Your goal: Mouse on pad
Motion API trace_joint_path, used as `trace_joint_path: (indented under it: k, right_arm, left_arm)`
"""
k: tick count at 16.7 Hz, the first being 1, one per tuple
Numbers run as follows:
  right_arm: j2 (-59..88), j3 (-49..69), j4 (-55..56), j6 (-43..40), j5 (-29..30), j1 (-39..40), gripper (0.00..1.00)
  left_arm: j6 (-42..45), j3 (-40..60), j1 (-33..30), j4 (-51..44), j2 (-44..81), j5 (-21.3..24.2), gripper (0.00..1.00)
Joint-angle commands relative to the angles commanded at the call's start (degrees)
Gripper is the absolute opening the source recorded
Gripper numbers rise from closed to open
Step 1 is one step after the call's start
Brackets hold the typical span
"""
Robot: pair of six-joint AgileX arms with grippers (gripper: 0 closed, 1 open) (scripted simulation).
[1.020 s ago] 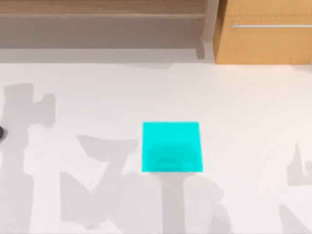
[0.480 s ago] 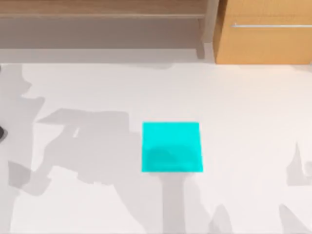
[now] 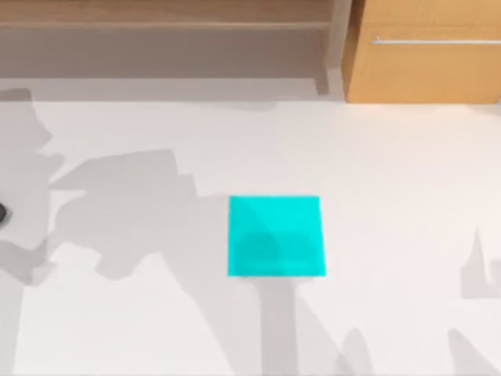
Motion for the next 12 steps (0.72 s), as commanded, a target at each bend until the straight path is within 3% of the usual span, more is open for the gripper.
trace_joint_path:
  k: [7,12]
  right_arm:
    - [0.0,0.0,0.0,0.0,0.0,0.0,1.0]
    - [0.0,0.0,0.0,0.0,0.0,0.0,1.0]
  left_arm:
    - [-0.06,-0.87,-0.12,0.99,0.25,0.03,1.0]
    - [0.12,-8.1,0.03,12.82,4.12,0.03,1.0]
